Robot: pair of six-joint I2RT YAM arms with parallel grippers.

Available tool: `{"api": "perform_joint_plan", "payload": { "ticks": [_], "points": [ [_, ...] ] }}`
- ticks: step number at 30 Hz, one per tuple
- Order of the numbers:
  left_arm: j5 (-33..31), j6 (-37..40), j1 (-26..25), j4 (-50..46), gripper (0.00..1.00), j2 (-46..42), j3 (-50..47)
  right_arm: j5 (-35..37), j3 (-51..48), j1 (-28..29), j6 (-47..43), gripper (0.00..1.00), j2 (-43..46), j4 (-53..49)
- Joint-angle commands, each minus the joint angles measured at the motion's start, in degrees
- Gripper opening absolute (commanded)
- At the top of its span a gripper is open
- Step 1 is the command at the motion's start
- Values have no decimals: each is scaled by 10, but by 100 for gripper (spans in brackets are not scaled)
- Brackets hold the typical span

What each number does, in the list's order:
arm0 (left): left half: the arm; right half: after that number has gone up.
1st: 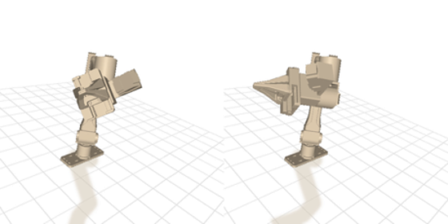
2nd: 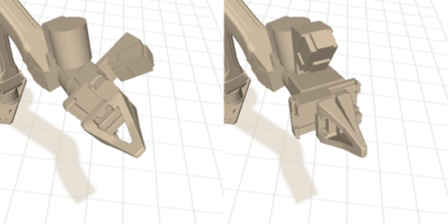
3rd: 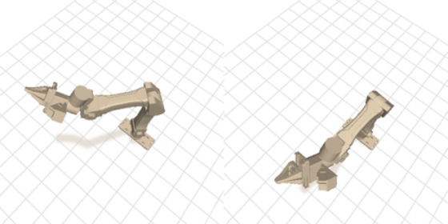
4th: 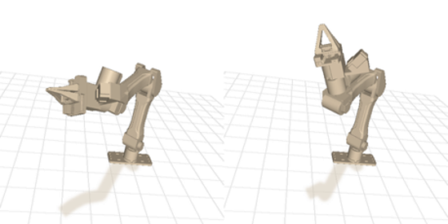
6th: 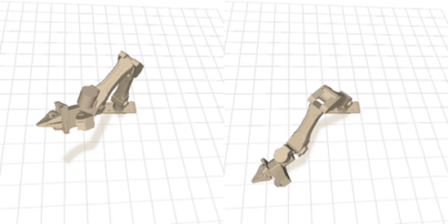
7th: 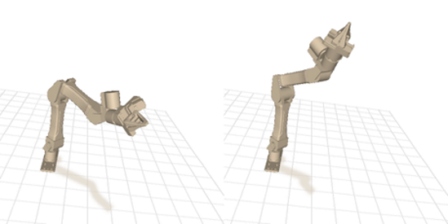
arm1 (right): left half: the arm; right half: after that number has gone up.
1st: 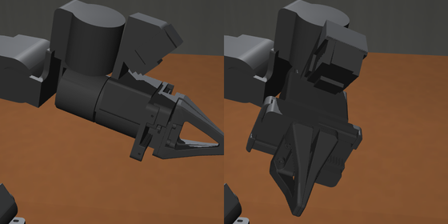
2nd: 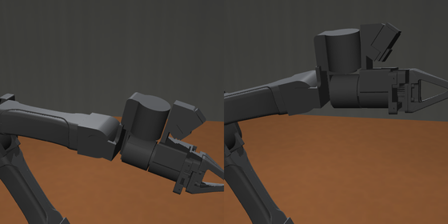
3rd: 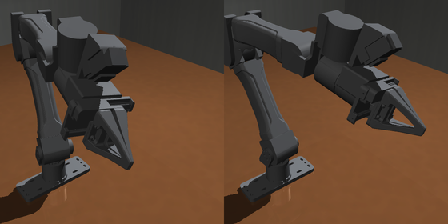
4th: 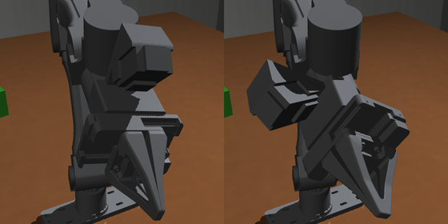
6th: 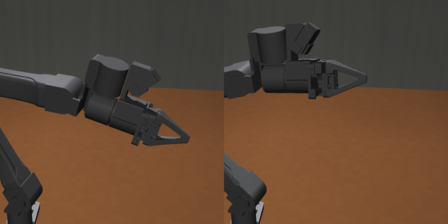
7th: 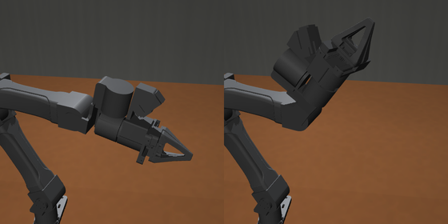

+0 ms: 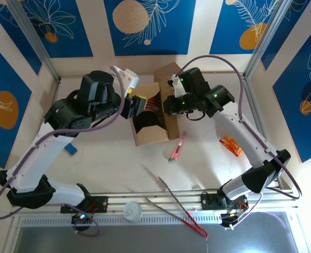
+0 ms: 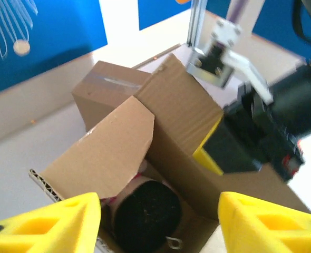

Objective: Unpack the express box

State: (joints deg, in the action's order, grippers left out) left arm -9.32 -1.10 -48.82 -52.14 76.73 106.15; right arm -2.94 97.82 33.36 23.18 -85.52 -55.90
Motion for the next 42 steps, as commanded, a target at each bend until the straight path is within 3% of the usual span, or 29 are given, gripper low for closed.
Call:
{"api": "perform_joint_plan", "payload": {
  "ticks": [1,7,13,25,37,40,42],
  "points": [
    [-79,146,-34,21,79,5,-52,-129,27,-24,-34,0,-14,-28],
    [-197,237,-111,92,88,4,-110,-159,36,-37,-37,0,-20,-36],
    [-311,293,-127,73,82,52,-100,-170,20,-37,-31,0,-15,-27],
    [-325,322,-73,97,76,62,-132,-189,-1,-37,-19,0,14,-17],
    [-355,375,-63,134,76,74,-162,-199,-17,-37,-13,0,22,-5],
    [-370,387,-60,150,70,73,-162,-198,-22,-37,-14,0,25,-5],
    [-371,390,-60,158,58,68,-161,-196,-26,-37,-15,0,26,-5]
  ]
}}
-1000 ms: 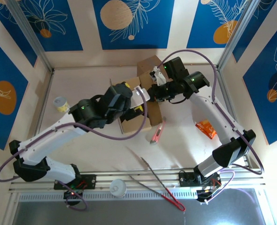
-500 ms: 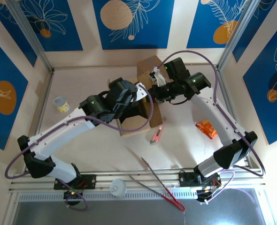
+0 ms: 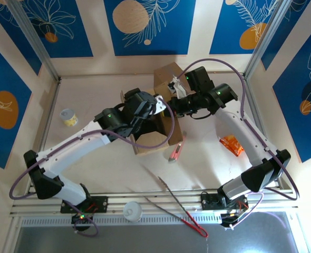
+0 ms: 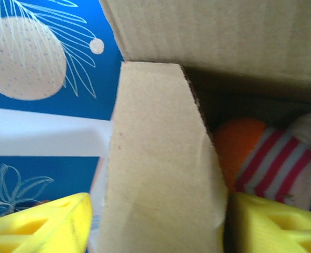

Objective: Unpack the express box

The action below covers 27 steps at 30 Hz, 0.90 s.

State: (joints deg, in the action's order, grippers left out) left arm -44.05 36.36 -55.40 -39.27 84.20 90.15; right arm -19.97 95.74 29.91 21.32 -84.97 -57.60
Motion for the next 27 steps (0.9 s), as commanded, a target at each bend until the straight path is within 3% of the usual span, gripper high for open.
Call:
{"api": "perform_joint_plan", "payload": {
  "ticks": [1,10,15,22,24,27],
  "points": [
    [-24,15,6,29,51,-8,2,-26,-8,-2,4,0,20,13],
    [-42,25,6,5,2,-18,28,-19,-33,-2,1,0,18,28],
    [-46,25,6,-12,0,-26,54,2,-62,1,-21,1,25,50],
    [-34,-22,5,-76,0,-18,85,153,-109,54,-44,56,82,77],
    [-31,-34,6,-82,0,-16,80,218,-134,80,-39,62,116,95],
    [-28,-45,6,-89,0,-12,71,335,-182,138,-37,63,173,136]
  ]
}}
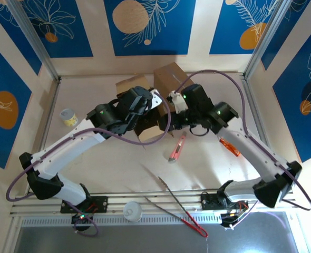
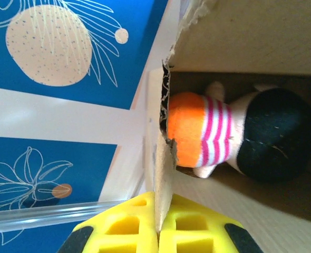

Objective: Unpack the express box

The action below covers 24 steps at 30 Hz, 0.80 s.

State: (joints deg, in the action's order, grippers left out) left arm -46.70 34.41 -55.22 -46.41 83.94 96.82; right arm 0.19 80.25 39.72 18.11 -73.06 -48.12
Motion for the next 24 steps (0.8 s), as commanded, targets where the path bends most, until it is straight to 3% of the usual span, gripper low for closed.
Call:
{"api": "perform_joint_plan", "payload": {
  "ticks": [1,5,9,13,24],
  "points": [
    [-1,-27,6,-18,0,-8,4,170,-44,64,-9,63,70,57],
    [0,-35,7,-26,0,0,5,275,-120,162,-42,55,126,156],
    [4,-50,9,-42,0,7,15,295,-183,213,-59,28,126,265],
    [3,-60,9,-56,0,12,21,302,-190,219,-35,1,72,323],
    [16,-101,9,-100,0,14,30,398,-245,267,-26,0,-26,493]
  ]
}}
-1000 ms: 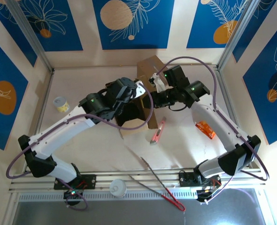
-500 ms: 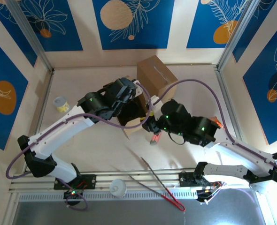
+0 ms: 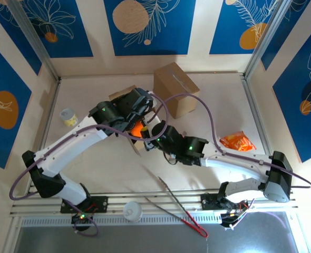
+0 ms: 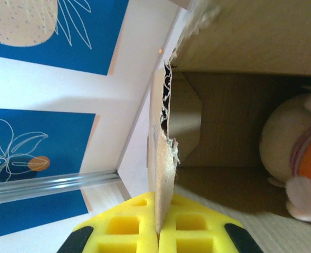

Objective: Unpack the express box

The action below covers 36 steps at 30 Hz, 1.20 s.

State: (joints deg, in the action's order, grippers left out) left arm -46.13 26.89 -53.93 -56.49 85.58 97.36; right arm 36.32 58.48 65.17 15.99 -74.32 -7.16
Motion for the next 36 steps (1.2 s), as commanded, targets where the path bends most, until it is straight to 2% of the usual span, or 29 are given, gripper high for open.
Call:
{"api": "perform_joint_plan", "payload": {
  "ticks": [1,6,12,16,19,24,27,31,36],
  "points": [
    [12,-29,-4,-2,0,-2,26,36,-37,13,-6,0,-16,100],
    [18,-41,-4,-14,0,-3,28,35,-78,12,-26,0,-30,183],
    [20,-45,-4,-19,0,-1,29,44,-116,33,-57,0,-30,234],
    [25,-48,-3,-21,0,1,31,48,-149,52,-63,0,-2,231],
    [33,-55,-3,-29,0,3,37,38,-164,57,-48,1,33,191],
    [47,-72,-2,-42,0,5,43,25,-167,48,-1,21,96,120],
    [57,-83,-2,-45,0,6,44,16,-159,32,22,30,112,100],
    [66,-93,-3,-49,0,9,47,-11,-140,12,35,35,102,87],
    [72,-99,-3,-52,0,11,47,-9,-108,9,39,35,56,76]
  ]
}}
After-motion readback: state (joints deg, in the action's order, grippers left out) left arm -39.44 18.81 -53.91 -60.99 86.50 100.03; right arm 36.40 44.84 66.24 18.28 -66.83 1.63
